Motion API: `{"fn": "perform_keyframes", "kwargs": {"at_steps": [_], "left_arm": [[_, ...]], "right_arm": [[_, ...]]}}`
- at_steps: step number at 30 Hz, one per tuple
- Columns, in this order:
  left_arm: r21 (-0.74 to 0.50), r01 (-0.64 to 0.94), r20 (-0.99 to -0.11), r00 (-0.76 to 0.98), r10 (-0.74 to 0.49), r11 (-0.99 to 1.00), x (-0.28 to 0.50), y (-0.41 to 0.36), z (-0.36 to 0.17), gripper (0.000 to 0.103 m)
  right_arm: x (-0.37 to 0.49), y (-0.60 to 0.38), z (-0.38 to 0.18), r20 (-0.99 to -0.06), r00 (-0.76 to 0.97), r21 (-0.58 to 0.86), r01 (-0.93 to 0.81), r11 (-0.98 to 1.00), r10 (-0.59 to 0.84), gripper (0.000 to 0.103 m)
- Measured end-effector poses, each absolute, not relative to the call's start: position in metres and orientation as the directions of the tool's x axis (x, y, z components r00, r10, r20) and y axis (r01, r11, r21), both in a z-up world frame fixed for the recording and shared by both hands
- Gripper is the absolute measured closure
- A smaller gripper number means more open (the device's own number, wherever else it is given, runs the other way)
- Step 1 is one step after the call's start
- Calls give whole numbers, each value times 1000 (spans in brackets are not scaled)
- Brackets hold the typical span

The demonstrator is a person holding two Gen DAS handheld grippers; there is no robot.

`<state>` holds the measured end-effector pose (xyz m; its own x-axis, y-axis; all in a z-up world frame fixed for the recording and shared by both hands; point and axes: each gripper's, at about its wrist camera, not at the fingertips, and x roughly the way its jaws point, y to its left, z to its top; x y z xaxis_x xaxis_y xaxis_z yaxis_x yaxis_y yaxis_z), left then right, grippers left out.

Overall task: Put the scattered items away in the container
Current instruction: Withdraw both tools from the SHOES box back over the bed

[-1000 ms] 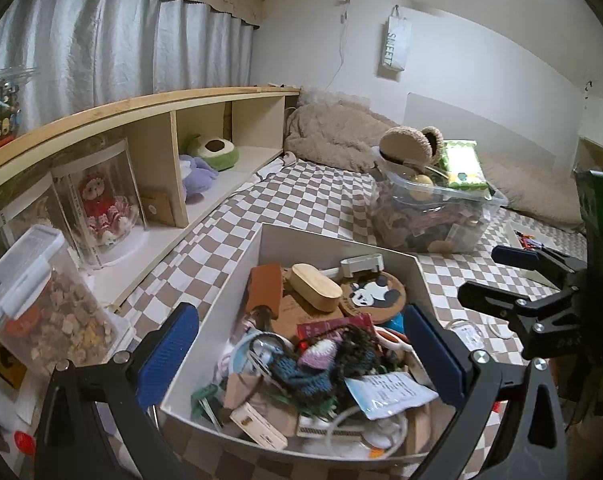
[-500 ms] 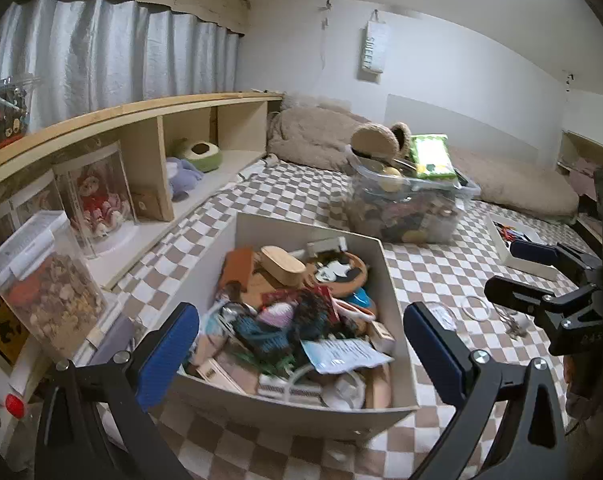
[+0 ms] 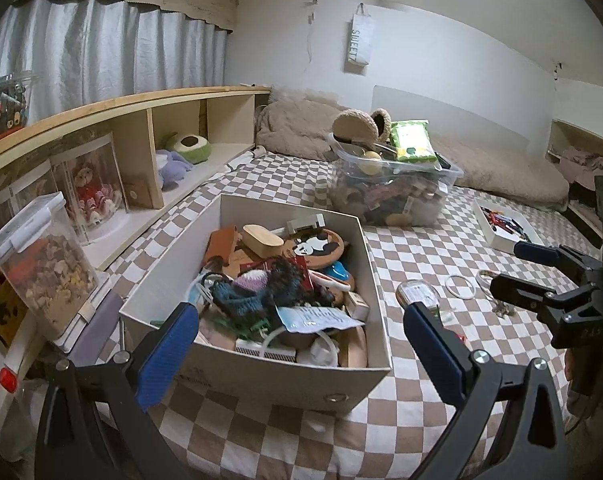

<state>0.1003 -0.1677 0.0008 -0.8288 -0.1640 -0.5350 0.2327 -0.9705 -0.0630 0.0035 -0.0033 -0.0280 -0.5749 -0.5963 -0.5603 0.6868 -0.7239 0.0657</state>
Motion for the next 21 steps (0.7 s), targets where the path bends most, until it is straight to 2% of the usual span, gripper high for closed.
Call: {"fn": "perform_keyframes", "kwargs": {"at_steps": [21], "left_arm": [[-22, 214, -545, -821, -168, -977, 102, -155, -8, 0]], "right_arm": [[11, 4, -35, -573, -578, 58, 678, -733, -580, 0]]}}
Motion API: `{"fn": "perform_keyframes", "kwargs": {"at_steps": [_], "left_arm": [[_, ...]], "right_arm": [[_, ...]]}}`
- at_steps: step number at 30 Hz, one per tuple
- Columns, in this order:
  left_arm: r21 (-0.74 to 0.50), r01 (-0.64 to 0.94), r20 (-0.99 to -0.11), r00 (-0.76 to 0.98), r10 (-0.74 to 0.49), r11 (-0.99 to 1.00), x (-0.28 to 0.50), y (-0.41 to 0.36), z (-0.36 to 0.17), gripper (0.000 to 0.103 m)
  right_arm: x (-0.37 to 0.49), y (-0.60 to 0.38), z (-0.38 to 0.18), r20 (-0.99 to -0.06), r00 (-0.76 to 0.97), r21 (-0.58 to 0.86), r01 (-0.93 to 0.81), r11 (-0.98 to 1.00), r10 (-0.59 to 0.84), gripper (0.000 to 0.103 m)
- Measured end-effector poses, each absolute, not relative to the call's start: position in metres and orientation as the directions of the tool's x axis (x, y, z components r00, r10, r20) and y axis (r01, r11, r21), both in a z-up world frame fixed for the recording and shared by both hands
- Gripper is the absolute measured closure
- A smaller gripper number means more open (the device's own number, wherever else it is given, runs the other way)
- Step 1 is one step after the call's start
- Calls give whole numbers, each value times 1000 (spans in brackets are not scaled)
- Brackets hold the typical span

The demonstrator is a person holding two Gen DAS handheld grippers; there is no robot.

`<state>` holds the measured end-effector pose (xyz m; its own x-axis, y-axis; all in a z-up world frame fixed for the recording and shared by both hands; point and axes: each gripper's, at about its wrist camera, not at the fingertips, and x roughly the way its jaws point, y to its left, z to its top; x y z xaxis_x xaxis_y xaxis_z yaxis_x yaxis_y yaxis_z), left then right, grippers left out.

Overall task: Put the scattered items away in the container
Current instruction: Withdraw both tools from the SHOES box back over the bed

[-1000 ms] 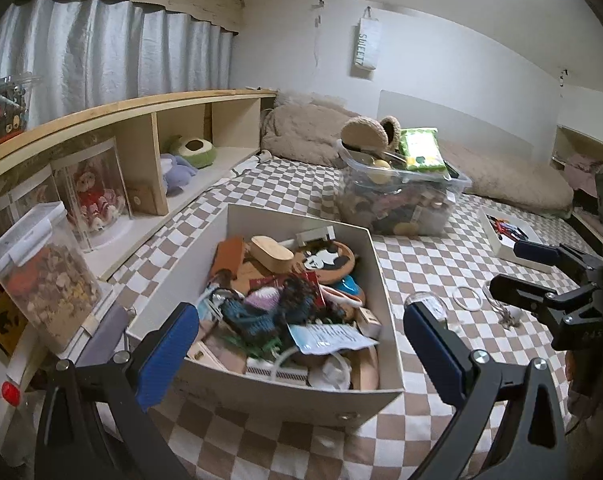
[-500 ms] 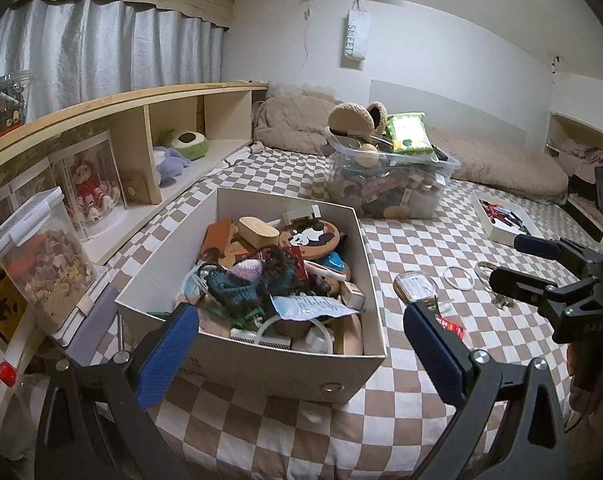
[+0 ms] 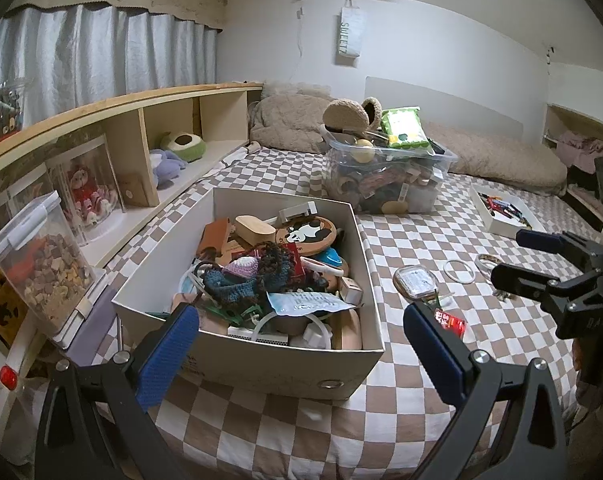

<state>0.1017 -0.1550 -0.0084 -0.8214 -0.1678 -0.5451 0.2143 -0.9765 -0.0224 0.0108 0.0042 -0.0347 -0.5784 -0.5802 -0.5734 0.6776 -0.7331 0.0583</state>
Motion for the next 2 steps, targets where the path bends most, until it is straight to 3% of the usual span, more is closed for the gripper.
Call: {"fn": "perform_keyframes", "kwargs": {"at_steps": [2], "left_arm": [[-21, 211, -547, -821, -166, -977, 101, -154, -8, 0]], "right_arm": [[12, 4, -35, -574, -577, 58, 679, -732, -581, 0]]}}
